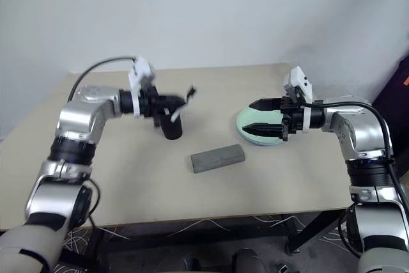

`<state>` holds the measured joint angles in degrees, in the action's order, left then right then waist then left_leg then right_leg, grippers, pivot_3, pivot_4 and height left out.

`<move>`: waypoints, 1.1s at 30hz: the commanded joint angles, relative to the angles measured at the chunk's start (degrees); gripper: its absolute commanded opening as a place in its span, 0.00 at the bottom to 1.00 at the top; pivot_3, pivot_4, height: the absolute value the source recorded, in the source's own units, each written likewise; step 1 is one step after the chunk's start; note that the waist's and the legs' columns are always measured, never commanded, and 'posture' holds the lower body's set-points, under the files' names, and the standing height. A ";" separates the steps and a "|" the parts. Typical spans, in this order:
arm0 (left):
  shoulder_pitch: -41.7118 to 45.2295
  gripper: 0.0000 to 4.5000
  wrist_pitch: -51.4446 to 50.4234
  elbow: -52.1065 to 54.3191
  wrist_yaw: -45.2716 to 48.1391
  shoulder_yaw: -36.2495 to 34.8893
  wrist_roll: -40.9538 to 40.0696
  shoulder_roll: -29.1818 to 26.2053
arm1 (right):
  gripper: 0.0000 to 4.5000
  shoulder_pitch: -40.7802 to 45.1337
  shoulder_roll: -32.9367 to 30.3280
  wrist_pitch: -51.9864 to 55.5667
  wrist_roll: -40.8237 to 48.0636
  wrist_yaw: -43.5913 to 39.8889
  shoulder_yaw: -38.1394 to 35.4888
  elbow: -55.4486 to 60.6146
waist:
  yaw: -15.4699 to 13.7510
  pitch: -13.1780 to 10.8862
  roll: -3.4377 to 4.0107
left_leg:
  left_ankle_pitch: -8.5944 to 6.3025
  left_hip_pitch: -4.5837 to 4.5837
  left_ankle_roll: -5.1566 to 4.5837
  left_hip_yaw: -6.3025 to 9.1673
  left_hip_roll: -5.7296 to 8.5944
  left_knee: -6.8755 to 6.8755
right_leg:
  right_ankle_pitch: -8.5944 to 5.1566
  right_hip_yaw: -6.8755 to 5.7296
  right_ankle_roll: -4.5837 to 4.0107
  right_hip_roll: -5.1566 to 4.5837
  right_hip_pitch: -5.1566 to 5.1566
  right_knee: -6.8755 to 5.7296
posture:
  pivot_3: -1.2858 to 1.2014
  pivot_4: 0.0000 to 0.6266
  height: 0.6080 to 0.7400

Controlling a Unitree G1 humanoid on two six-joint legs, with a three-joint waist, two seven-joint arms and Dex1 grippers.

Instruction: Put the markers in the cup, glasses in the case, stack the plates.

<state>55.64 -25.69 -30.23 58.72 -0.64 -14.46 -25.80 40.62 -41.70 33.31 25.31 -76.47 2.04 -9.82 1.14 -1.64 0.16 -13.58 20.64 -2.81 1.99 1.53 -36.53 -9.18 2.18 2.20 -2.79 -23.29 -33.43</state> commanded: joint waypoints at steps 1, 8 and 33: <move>4.81 0.01 8.43 -8.37 -7.29 -5.53 -0.79 1.63 | 1.00 2.31 -0.07 -0.61 0.58 -0.23 -0.67 0.75 | 0.11 0.00 0.00 | 0.00 -0.01 0.00 -0.01 0.00 0.05 | 0.01 0.02 0.01 0.01 -0.02 -0.01 | 0.52 0.00 0.94; 8.59 0.01 24.77 -23.48 -14.73 -8.15 1.13 4.28 | 1.00 2.38 0.16 -0.49 0.67 -0.23 -0.56 1.06 | -0.05 0.01 0.00 | 0.00 0.02 0.01 -0.11 0.06 0.08 | 0.01 0.03 0.01 0.03 -0.02 0.00 | 0.52 0.00 0.94; 1.76 0.01 34.23 -32.81 -15.93 -8.95 2.39 6.80 | 1.00 2.11 -0.17 0.07 1.07 -0.09 -0.98 1.69 | -0.10 0.01 -0.02 | -0.01 0.05 0.02 -0.08 0.11 0.04 | 0.02 0.01 0.02 0.00 0.00 -0.01 | 0.52 0.00 0.94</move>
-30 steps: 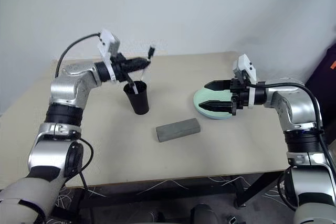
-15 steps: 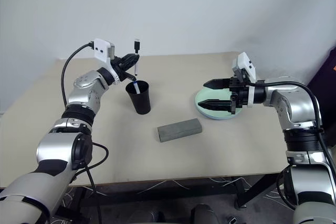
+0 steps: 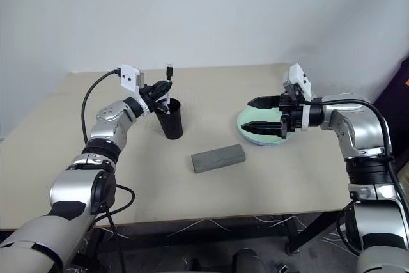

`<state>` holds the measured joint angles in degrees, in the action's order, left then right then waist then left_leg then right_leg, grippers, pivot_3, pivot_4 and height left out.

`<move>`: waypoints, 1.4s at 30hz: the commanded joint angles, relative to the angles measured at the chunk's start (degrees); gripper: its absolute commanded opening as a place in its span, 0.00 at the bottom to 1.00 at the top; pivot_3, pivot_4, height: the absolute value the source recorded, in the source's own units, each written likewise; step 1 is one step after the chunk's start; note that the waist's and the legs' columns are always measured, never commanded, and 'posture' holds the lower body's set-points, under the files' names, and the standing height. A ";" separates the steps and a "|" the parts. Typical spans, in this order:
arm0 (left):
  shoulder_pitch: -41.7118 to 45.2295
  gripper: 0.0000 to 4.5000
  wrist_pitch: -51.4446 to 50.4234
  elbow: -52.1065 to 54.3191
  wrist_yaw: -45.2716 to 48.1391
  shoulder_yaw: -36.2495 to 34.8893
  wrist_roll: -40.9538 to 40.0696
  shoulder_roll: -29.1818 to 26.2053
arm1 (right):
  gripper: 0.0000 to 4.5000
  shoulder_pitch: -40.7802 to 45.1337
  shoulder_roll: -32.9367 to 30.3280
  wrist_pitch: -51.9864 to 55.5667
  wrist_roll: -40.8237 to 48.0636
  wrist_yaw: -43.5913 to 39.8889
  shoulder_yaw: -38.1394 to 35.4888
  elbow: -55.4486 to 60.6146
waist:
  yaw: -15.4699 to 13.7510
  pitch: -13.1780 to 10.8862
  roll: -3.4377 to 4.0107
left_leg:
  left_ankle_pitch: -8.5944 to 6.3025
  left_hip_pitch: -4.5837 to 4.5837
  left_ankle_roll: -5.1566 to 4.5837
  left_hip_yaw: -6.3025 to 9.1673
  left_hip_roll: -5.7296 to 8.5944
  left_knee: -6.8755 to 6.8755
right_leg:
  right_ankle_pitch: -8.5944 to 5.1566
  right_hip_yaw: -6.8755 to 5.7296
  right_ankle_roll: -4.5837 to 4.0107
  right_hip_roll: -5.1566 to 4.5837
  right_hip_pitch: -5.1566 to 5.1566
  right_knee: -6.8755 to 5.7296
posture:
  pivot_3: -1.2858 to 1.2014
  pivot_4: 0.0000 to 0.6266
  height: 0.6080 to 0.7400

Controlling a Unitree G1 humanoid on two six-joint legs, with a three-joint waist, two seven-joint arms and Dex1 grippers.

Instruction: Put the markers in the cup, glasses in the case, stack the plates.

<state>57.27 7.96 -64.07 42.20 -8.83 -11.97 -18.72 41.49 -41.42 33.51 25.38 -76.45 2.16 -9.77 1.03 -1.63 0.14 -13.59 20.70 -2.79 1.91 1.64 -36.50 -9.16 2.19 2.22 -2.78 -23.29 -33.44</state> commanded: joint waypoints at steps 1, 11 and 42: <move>-0.08 0.01 0.44 1.14 0.76 -0.73 -0.12 -0.28 | 1.00 1.23 -0.46 -0.12 1.01 -0.11 -1.11 1.65 | 0.02 0.00 0.00 | 0.00 0.00 0.00 0.00 0.00 0.00 | 0.00 0.00 0.00 0.00 0.00 0.00 | 0.52 0.00 0.94; -1.82 0.01 -0.34 1.69 0.60 -0.86 -0.10 -0.33 | 1.00 1.06 -0.38 -0.20 0.99 0.04 -1.16 1.68 | 0.02 0.00 0.00 | 0.00 0.00 0.00 0.01 -0.01 0.00 | 0.00 -0.01 0.00 0.00 0.00 -0.01 | 0.52 0.00 0.94; -9.17 0.99 -20.52 37.34 20.30 -0.51 -8.64 -14.08 | 1.00 -0.24 -0.88 -0.38 1.14 1.05 -2.38 1.94 | 0.70 -0.03 -0.04 | -0.01 0.02 0.02 -0.02 -0.11 0.12 | 0.00 0.02 -0.03 0.04 -0.13 -0.01 | 0.52 0.00 0.94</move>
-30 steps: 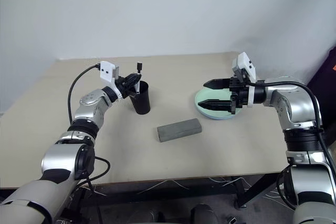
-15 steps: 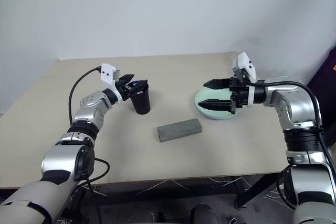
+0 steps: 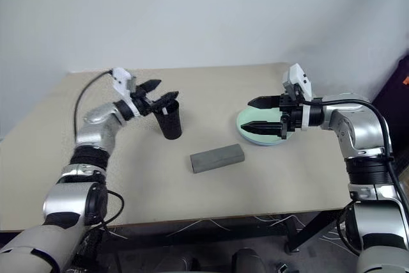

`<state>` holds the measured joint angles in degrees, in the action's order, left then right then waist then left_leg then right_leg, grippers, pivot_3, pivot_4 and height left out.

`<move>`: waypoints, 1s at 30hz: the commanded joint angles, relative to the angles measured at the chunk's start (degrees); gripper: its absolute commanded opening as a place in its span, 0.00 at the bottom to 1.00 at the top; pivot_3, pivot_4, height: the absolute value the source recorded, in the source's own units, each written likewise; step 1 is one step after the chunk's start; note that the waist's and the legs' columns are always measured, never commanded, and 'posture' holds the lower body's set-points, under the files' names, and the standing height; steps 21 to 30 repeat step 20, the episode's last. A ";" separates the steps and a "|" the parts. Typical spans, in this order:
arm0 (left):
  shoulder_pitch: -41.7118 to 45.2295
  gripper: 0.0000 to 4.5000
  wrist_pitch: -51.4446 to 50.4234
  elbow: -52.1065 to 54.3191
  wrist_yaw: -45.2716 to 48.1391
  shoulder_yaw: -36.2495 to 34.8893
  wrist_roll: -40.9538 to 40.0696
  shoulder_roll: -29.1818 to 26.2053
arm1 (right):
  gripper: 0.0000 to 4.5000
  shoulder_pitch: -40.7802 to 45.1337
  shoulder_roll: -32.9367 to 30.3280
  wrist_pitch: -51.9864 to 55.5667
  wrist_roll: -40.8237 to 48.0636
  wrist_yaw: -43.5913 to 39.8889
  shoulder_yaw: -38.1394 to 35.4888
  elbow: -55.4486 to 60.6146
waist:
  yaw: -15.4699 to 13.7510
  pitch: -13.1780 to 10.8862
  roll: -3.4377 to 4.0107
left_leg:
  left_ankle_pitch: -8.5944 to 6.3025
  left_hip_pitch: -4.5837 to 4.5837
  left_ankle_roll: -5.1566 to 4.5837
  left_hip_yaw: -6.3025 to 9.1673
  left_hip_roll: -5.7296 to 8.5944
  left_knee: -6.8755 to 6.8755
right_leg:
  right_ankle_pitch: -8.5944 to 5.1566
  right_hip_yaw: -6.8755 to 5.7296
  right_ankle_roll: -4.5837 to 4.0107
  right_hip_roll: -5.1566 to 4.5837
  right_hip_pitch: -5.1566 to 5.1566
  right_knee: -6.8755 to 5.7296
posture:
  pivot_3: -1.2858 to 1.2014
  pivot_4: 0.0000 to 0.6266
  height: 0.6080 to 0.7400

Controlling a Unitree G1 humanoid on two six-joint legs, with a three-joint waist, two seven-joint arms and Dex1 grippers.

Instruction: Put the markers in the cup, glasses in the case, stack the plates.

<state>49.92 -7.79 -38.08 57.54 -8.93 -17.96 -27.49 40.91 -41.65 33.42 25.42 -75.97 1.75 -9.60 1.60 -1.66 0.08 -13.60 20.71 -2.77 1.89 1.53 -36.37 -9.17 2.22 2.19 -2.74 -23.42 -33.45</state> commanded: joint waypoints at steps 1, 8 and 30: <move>-4.57 0.99 -7.08 15.16 6.61 -0.10 -2.99 -8.28 | 1.00 0.16 -0.62 -0.38 1.10 0.80 -2.11 1.75 | 0.35 0.05 0.08 | 0.00 -0.06 0.00 0.00 -0.01 0.08 | 0.00 0.02 -0.01 0.00 0.00 0.02 | 0.52 0.00 0.94; -19.19 0.99 -15.32 28.43 7.54 -4.82 -7.84 -16.86 | 1.00 -0.29 0.18 0.22 1.49 2.57 -2.38 2.57 | 0.71 0.09 0.12 | 0.01 -0.17 -0.01 0.06 -0.25 0.03 | -0.09 -0.01 -0.12 -0.08 0.09 -0.06 | 0.52 0.00 0.94; -36.57 0.99 -22.25 40.57 -3.01 -13.34 -13.92 -13.79 | 1.00 -0.01 6.81 4.23 3.38 7.71 -0.70 7.36 | 0.82 0.11 0.12 | 0.00 -0.27 0.03 0.13 -0.36 0.19 | -0.07 0.03 -0.08 -0.13 0.00 -0.11 | 0.52 0.00 0.94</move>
